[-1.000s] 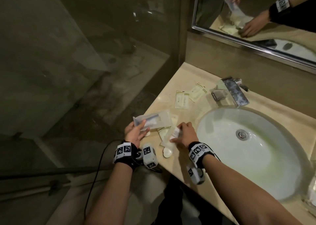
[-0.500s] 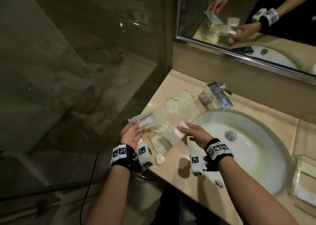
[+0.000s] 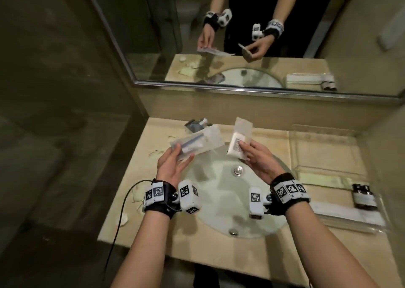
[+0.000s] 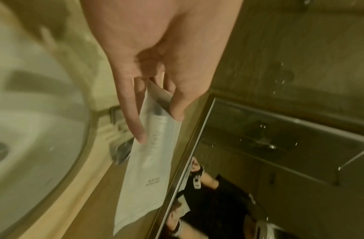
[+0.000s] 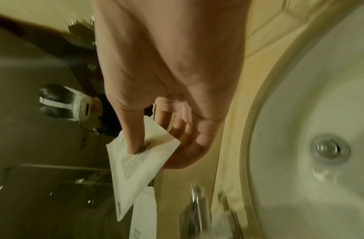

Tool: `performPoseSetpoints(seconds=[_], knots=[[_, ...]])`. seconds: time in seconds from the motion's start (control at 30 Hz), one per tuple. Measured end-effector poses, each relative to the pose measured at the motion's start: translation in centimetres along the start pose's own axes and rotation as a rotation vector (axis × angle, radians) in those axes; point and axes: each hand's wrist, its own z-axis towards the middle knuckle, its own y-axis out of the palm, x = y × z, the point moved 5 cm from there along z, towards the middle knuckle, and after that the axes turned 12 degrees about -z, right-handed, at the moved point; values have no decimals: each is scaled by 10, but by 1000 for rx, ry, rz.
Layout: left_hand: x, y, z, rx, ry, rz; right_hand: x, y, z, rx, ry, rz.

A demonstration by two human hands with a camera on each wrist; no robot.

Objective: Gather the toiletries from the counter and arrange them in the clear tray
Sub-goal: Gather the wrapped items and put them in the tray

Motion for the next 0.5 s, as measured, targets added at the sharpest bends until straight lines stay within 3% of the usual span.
performPoseSetpoints(seconds=[0.17,0.3,0.5], knots=[[-85,82,-5,-151,-130,106,-1,-100,-38,180,-20,45],[-168,135,-22,-218,-241,205,10,-168,-71,362,-20,-65],[-272,157,-37,-306,-365,541,55,-262,-109,645,75,-224]])
